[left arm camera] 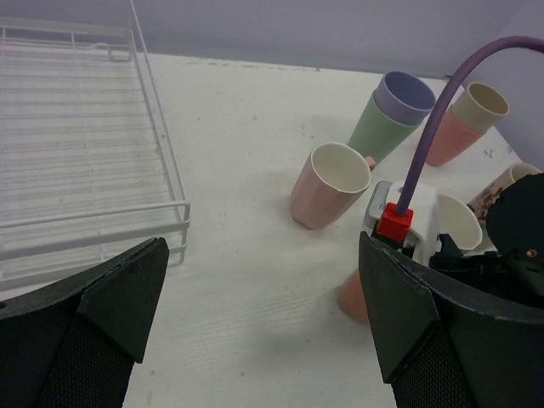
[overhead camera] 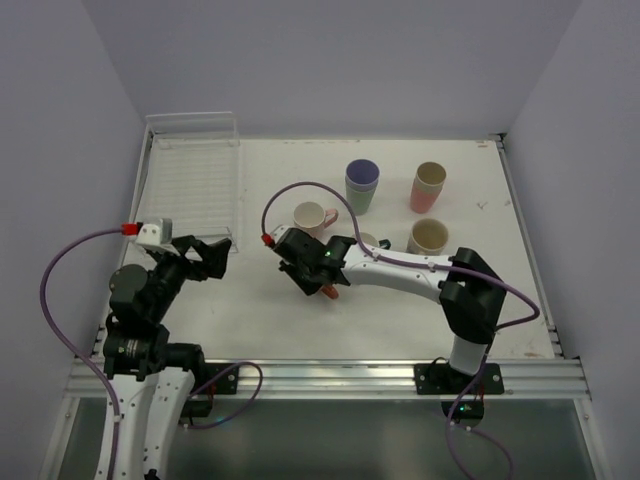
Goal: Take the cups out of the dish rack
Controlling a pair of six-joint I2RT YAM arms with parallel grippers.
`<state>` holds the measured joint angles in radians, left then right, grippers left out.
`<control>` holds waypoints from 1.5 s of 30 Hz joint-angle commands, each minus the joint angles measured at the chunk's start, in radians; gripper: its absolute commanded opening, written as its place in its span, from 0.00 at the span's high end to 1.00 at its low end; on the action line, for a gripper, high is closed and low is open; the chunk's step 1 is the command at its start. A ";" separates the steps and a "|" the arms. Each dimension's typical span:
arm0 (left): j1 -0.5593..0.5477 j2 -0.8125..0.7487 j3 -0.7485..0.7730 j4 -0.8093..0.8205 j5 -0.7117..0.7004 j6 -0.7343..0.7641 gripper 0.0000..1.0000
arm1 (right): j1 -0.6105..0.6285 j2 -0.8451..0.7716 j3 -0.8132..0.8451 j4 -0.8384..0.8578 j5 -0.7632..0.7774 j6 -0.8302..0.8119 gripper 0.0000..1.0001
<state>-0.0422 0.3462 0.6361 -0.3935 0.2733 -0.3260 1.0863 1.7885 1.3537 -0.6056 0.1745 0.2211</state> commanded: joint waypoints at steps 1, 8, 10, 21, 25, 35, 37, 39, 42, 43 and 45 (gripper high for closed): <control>-0.005 -0.030 0.000 0.012 -0.065 0.013 0.00 | 0.003 0.018 0.071 0.010 0.042 -0.043 0.97; -0.005 -0.052 0.007 -0.008 -0.137 -0.007 0.00 | 0.003 0.051 0.084 0.032 0.020 -0.054 0.74; -0.005 -0.062 0.007 -0.010 -0.147 -0.008 0.00 | 0.003 0.052 0.087 0.036 0.017 -0.057 0.69; -0.005 -0.062 0.013 -0.011 -0.169 -0.012 0.00 | 0.004 -0.085 0.088 0.033 0.045 -0.045 0.25; -0.005 -0.050 0.022 -0.013 -0.169 -0.008 0.00 | 0.003 -0.176 0.084 0.046 0.026 -0.037 0.11; -0.005 -0.029 0.042 -0.010 -0.166 -0.013 0.00 | 0.003 -0.333 0.073 0.037 0.019 -0.031 0.01; -0.005 -0.023 0.053 -0.002 -0.151 -0.021 0.00 | 0.003 -0.372 0.068 0.033 0.032 -0.028 0.01; -0.007 -0.010 0.074 0.025 -0.119 -0.034 0.00 | 0.004 -0.409 0.052 0.036 0.049 -0.023 0.01; -0.005 0.002 0.137 0.063 -0.079 -0.060 0.00 | 0.004 -0.535 -0.003 0.066 0.108 -0.022 0.01; -0.005 0.002 0.157 0.073 -0.069 -0.065 0.00 | 0.003 -0.582 -0.031 0.113 0.123 -0.014 0.01; -0.005 0.001 0.210 0.099 -0.054 -0.076 0.00 | 0.003 -0.769 -0.129 0.179 0.164 -0.011 0.01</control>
<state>-0.0422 0.3504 0.7483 -0.3985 0.1696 -0.3676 1.0863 1.2533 1.3064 -0.5461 0.2462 0.1909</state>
